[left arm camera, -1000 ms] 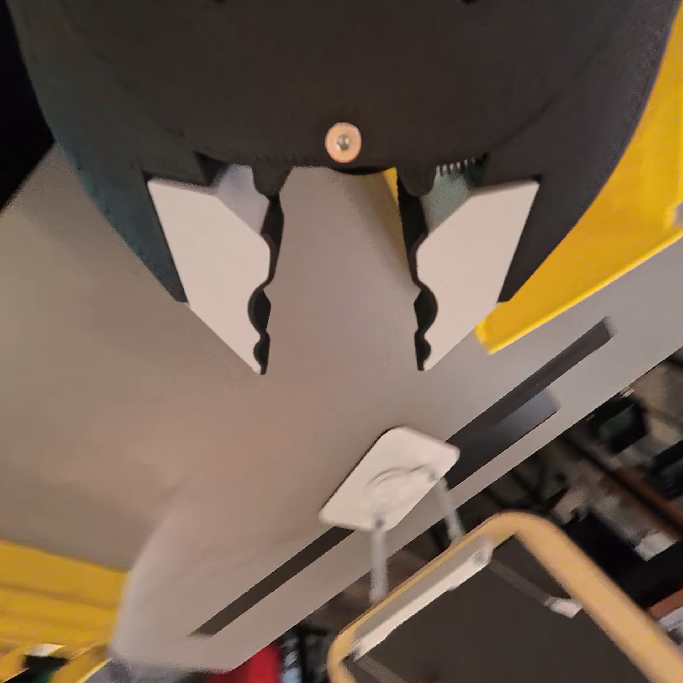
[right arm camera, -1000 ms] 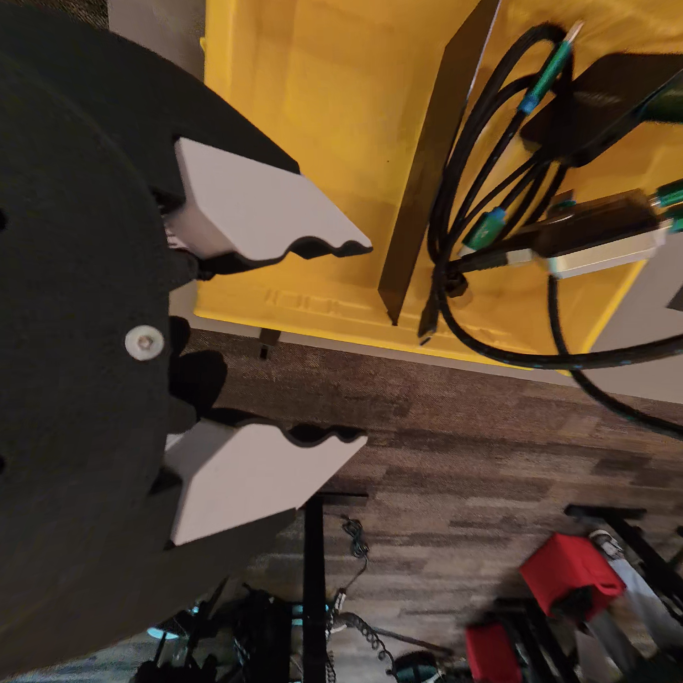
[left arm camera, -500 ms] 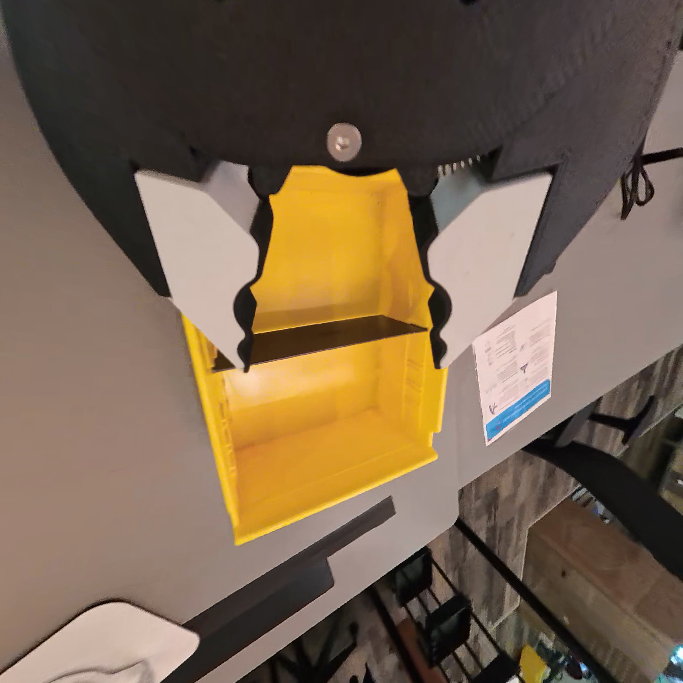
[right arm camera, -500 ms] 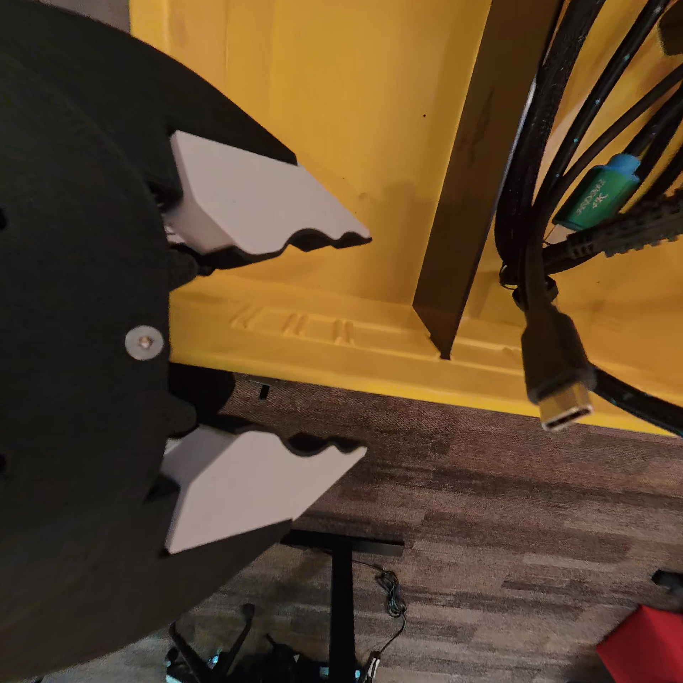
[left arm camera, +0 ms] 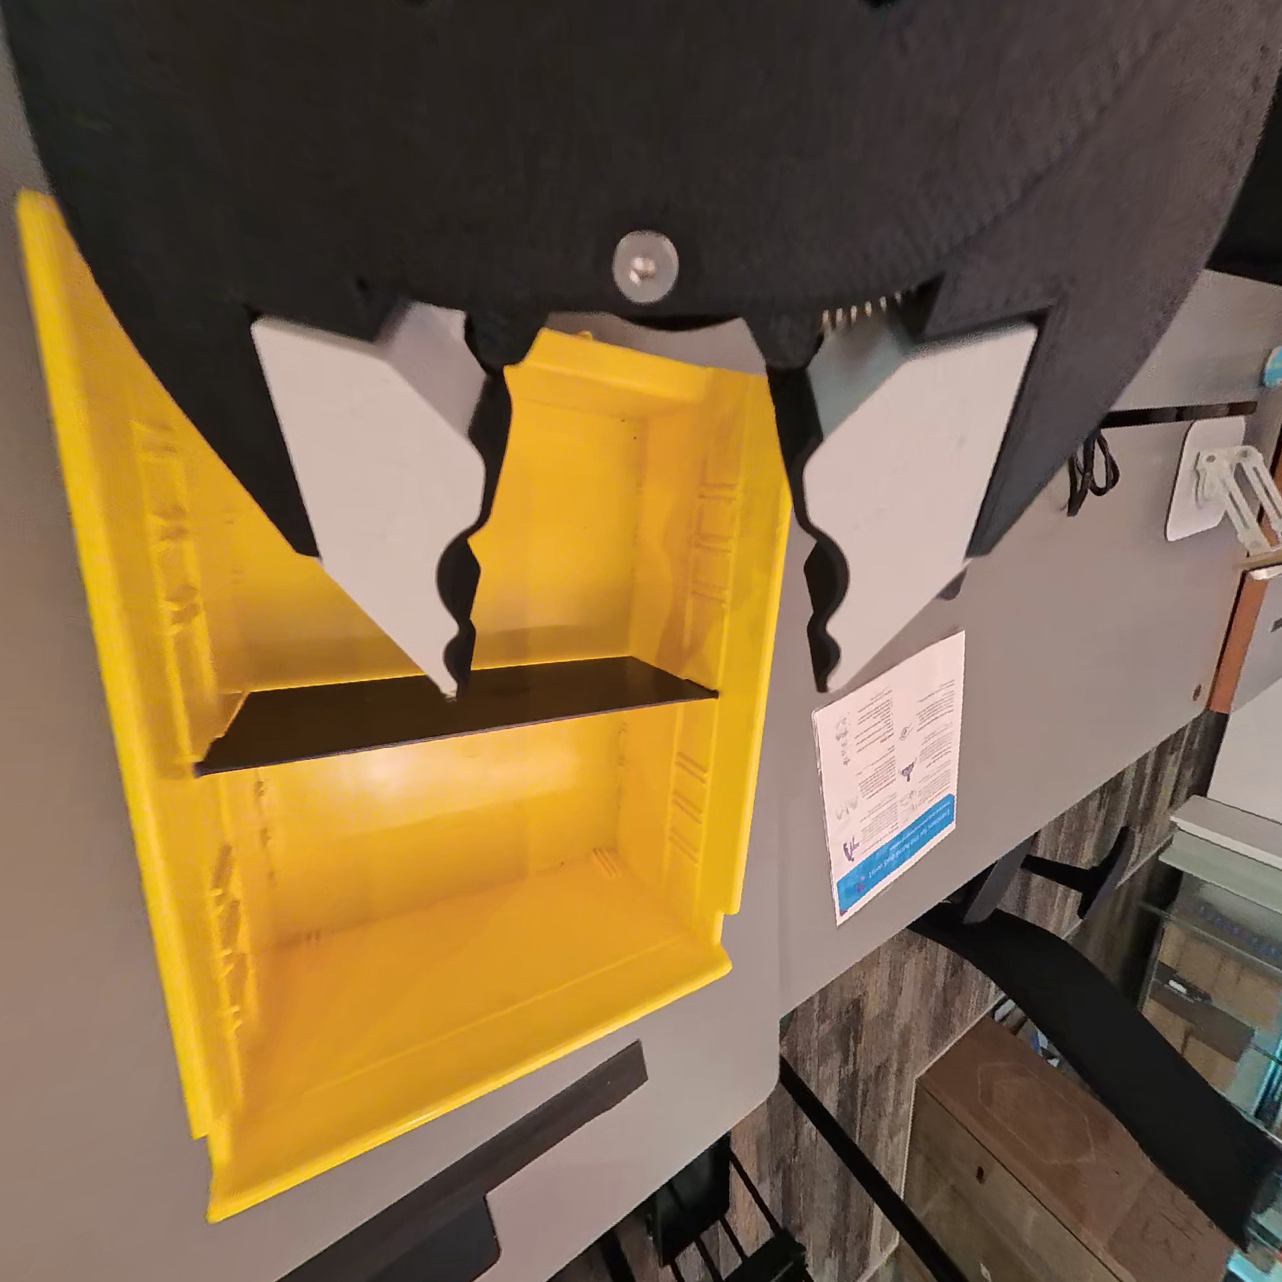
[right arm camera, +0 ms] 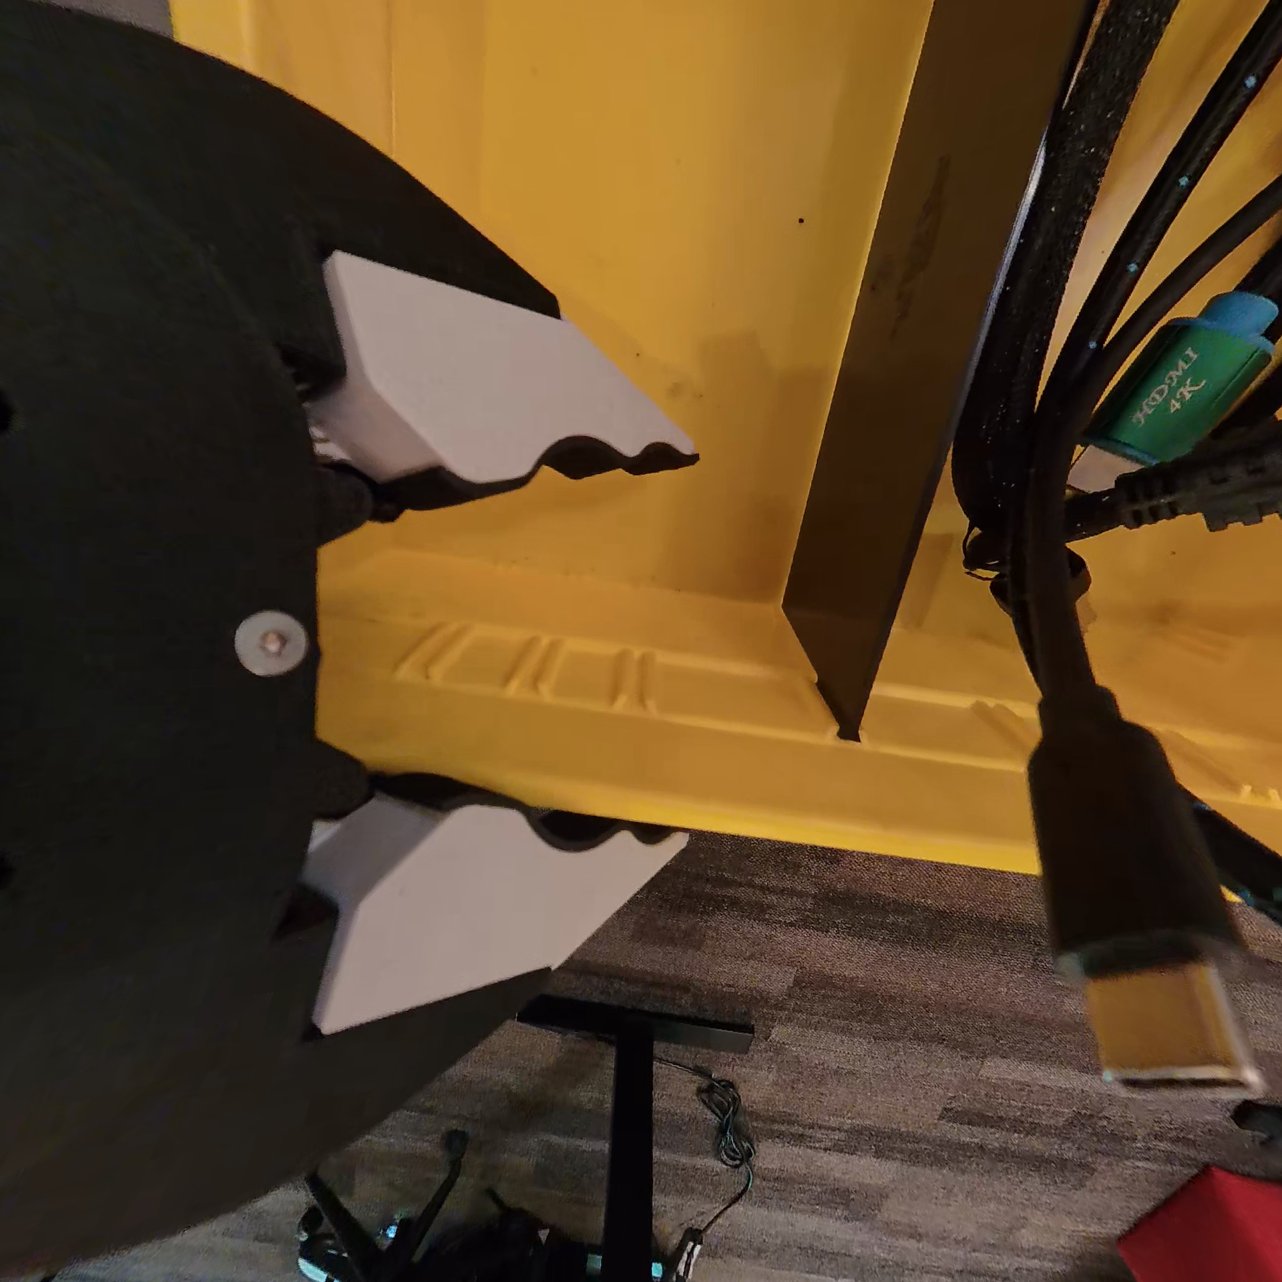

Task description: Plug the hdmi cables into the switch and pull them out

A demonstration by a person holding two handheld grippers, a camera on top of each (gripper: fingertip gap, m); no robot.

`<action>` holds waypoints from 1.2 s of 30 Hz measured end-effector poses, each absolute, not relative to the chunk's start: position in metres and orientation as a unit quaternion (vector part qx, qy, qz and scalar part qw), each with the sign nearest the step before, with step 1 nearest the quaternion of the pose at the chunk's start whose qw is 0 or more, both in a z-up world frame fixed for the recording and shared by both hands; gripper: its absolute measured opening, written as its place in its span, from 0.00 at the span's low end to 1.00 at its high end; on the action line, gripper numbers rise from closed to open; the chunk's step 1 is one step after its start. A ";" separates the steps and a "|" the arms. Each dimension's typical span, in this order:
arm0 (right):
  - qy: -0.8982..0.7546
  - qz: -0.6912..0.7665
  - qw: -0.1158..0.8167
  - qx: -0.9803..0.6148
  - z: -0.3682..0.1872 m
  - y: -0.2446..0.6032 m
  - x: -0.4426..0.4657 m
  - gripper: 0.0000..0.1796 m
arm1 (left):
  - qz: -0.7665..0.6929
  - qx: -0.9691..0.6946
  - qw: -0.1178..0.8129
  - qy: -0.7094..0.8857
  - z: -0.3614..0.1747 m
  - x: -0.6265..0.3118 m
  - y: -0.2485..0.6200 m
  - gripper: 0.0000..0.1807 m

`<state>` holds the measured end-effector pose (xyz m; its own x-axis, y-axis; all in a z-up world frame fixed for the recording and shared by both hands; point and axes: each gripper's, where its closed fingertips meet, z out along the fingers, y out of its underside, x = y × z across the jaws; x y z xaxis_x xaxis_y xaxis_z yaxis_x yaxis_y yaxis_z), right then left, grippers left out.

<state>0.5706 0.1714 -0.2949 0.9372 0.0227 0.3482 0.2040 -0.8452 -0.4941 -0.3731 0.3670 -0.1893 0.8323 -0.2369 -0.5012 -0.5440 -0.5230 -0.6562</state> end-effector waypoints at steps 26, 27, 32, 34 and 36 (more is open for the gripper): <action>-0.071 -0.203 0.292 -0.932 -0.294 0.176 0.574 0.61 | -0.134 -0.922 0.358 0.066 -0.289 -0.444 0.349 0.33; -0.072 -0.206 0.293 -0.931 -0.294 0.176 0.574 0.61 | -0.147 -0.923 0.348 0.069 -0.294 -0.440 0.348 0.30; -0.080 -0.205 0.305 -0.927 -0.292 0.180 0.569 0.60 | -0.216 -0.909 0.349 0.076 -0.299 -0.416 0.352 0.25; -0.085 -0.206 0.305 -0.926 -0.292 0.182 0.564 0.60 | -0.242 -0.904 0.345 0.072 -0.301 -0.408 0.353 0.30; -0.084 -0.200 0.302 -0.928 -0.293 0.184 0.559 0.58 | -0.255 -0.899 0.349 0.066 -0.301 -0.404 0.355 0.32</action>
